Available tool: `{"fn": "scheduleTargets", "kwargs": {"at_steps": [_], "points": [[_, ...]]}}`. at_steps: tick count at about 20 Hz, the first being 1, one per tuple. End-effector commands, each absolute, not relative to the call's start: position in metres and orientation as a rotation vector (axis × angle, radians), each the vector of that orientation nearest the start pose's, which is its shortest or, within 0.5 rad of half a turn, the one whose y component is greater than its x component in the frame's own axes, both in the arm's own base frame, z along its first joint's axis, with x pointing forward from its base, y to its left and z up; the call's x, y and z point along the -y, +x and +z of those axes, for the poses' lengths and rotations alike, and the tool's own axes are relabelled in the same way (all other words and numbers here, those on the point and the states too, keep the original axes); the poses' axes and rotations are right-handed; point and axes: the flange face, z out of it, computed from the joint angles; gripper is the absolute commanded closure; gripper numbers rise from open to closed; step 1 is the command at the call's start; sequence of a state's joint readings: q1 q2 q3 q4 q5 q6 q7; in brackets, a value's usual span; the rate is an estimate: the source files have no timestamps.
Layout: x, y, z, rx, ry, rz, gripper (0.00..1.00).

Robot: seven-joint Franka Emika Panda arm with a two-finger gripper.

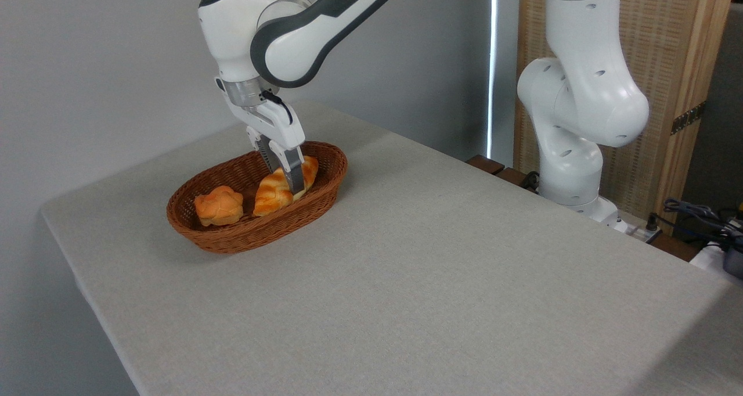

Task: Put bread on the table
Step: 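Close the gripper on the braided bread roll inside the basket, then lift the braided roll out of the basket and move it beside the basket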

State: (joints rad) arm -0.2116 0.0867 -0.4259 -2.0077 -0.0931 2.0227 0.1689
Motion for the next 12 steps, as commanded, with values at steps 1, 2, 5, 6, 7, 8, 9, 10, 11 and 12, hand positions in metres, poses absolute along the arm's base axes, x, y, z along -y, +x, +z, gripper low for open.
{"fn": "scheduleTargets", "kwargs": {"at_steps": [1,2,5,6,7,8,9,10,11,12], "points": [[0.337,0.452,0.411,-1.219,-3.005,0.135,0.63],[0.337,0.453,0.412,-1.217,-3.007,0.128,0.63],[0.337,0.457,0.418,-1.210,-3.013,0.111,0.64],[0.338,0.457,0.420,-1.208,-3.015,0.107,0.64],[0.338,0.461,0.428,-1.203,-3.023,0.081,0.63],[0.339,0.463,0.435,-1.201,-3.033,0.079,0.63],[0.340,0.466,0.443,-1.201,-3.036,0.072,0.63],[0.340,0.467,0.450,-1.198,-3.042,0.069,0.63],[0.341,0.470,0.458,-1.197,-3.050,0.061,0.63],[0.342,0.471,0.465,-1.194,-3.065,0.058,0.63]]}}
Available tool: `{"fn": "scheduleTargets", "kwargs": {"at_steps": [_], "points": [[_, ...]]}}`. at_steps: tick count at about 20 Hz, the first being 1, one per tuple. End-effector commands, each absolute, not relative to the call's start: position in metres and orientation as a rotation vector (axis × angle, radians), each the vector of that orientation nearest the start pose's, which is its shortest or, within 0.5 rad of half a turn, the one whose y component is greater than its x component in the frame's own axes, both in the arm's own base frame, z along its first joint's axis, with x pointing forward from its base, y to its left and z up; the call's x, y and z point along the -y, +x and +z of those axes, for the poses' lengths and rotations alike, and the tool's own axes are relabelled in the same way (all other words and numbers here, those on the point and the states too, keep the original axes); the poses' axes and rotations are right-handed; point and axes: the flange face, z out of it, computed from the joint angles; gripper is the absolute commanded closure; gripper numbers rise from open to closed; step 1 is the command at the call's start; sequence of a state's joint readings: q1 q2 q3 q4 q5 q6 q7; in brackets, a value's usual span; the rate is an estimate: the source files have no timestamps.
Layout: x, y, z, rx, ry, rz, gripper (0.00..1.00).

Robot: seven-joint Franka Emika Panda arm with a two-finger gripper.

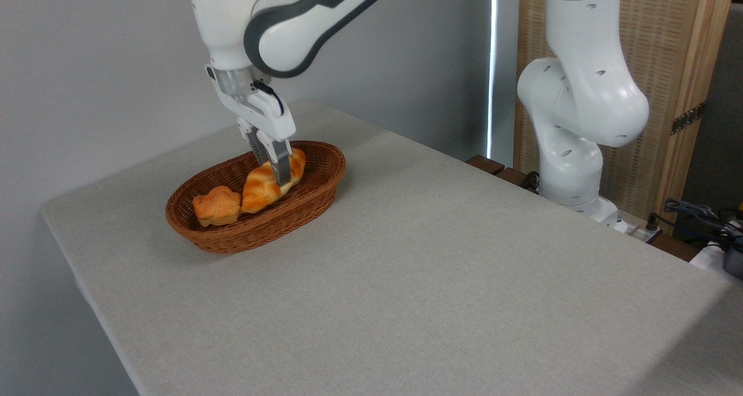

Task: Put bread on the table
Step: 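Lift the braided roll out of the basket and move it beside the basket, then lower the held roll onto the table surface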

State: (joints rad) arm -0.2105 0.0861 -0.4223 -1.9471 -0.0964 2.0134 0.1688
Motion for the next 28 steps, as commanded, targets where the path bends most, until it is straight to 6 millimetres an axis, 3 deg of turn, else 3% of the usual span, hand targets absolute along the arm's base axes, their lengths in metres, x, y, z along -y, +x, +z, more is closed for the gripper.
{"fn": "scheduleTargets", "kwargs": {"at_steps": [1,3,7,9,14,16,20,22,24,26,28], "points": [[0.343,0.472,0.472,-1.193,-3.077,0.062,0.63],[0.342,0.476,0.487,-1.193,-3.086,0.057,0.63],[0.315,0.501,0.518,-1.168,-3.087,0.000,0.63],[0.287,0.518,0.527,-1.176,-3.070,-0.018,0.63],[0.217,0.552,0.526,-1.287,-2.853,-0.030,0.61],[0.178,0.567,0.520,-1.346,-2.811,-0.010,0.61],[0.136,0.589,0.485,-1.436,-2.716,0.090,0.58],[0.131,0.593,0.468,-1.499,-2.637,0.148,0.48],[0.130,0.599,0.454,-1.505,-2.610,0.162,0.15],[0.131,0.601,0.446,-1.504,-2.601,0.139,0.00],[0.132,0.604,0.438,-1.508,-2.600,0.136,0.00]]}}
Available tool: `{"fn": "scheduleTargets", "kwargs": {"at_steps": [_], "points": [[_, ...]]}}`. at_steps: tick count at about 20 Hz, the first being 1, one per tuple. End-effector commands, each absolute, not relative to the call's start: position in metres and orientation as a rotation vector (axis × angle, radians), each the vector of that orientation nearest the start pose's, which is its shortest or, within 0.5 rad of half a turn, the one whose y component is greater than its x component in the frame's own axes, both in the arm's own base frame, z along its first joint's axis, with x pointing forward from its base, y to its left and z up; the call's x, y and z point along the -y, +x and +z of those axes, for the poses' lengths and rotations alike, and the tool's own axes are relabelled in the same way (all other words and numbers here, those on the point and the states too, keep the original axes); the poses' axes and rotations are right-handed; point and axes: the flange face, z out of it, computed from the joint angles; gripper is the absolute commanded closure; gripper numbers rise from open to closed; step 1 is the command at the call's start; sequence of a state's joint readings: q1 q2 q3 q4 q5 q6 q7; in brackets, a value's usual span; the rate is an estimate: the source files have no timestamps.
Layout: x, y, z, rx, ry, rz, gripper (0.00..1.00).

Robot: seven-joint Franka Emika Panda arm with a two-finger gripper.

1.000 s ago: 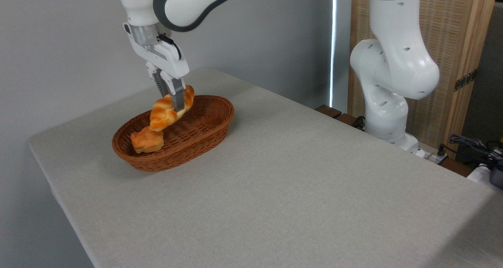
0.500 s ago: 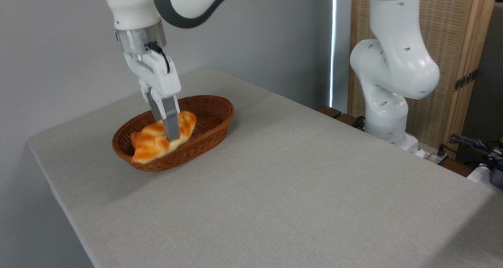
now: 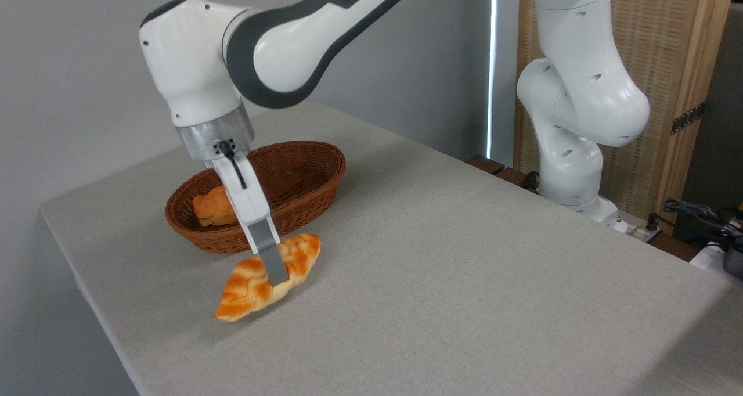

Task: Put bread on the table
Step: 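Lower the held roll onto the table surface, then open the gripper and raise it away from the roll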

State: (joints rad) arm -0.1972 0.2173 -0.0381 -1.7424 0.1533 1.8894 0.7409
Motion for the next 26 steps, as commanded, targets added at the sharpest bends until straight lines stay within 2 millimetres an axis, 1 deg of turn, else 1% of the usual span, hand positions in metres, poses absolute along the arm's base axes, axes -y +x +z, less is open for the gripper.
{"fn": "scheduleTargets", "kwargs": {"at_steps": [1,4,9,11,13,14,16,17,20,21,22,23,24,26], "points": [[0.132,0.604,0.437,-1.509,-2.600,0.140,0.00],[0.133,0.604,0.434,-1.508,-2.605,0.143,0.00],[0.135,0.603,0.436,-1.499,-2.622,0.134,0.00],[0.137,0.603,0.438,-1.476,-2.670,0.115,0.00],[0.141,0.602,0.445,-1.409,-2.761,0.075,0.00],[0.143,0.601,0.454,-1.348,-2.823,0.041,0.00],[0.145,0.599,0.465,-1.205,-2.947,-0.004,0.00],[0.147,0.598,0.467,-1.162,-2.990,-0.013,0.00],[0.147,0.591,0.493,-1.140,-3.023,-0.063,0.00],[0.140,0.587,0.508,-1.110,-3.030,-0.090,0.00],[0.117,0.581,0.528,-1.052,-3.046,-0.101,0.00],[0.105,0.576,0.537,-1.033,-3.049,-0.074,0.00],[0.101,0.571,0.540,-1.032,-3.052,-0.043,0.00],[0.093,0.566,0.552,-1.050,-3.037,-0.057,0.00]]}}
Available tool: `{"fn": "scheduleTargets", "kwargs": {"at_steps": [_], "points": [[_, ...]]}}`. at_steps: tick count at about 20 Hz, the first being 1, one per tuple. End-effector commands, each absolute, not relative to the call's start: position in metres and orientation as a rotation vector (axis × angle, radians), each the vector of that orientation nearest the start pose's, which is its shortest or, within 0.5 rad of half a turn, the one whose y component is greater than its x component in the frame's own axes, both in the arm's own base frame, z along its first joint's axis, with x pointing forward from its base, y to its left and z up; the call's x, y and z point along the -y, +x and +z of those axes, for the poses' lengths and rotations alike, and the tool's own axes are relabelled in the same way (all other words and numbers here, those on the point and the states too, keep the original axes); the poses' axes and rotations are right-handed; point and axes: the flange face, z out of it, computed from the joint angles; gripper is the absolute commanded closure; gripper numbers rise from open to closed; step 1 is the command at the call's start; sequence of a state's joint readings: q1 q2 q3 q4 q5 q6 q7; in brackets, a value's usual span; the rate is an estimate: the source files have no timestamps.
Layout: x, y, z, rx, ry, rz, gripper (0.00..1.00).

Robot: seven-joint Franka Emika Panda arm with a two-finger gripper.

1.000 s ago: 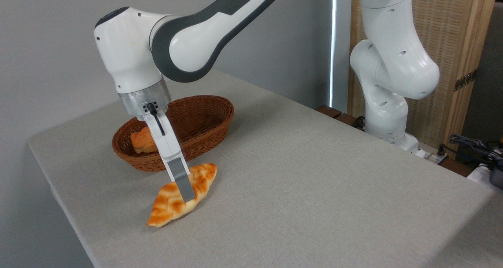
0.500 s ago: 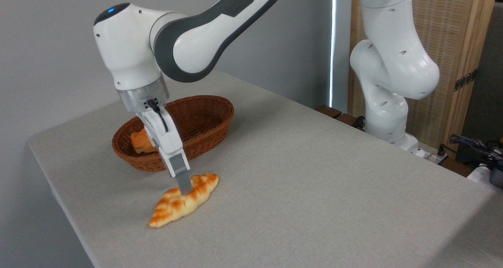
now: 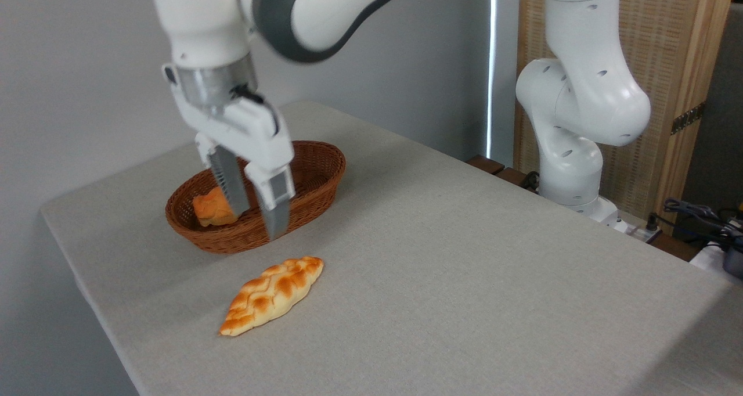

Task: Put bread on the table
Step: 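Open the gripper and raise it away from the roll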

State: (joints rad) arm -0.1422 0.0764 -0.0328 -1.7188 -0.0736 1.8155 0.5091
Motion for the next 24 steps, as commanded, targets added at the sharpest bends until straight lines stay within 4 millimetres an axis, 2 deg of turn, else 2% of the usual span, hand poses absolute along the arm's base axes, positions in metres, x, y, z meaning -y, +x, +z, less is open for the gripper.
{"fn": "scheduleTargets", "kwargs": {"at_steps": [1,4,6,11,13,19,23,24], "points": [[0.082,0.565,0.557,-1.063,-3.005,-0.063,0.00],[0.068,0.556,0.570,-1.175,-2.886,-0.017,0.00],[0.055,0.552,0.576,-1.159,-2.887,-0.001,0.00],[0.042,0.548,0.591,-1.114,-2.902,-0.017,0.00],[0.042,0.544,0.602,-1.127,-2.910,0.037,0.00],[0.043,0.537,0.623,-1.121,-2.959,0.055,0.00],[0.045,0.535,0.627,-1.121,-2.982,0.056,0.00],[0.040,0.536,0.628,-1.110,-2.987,0.053,0.00]]}}
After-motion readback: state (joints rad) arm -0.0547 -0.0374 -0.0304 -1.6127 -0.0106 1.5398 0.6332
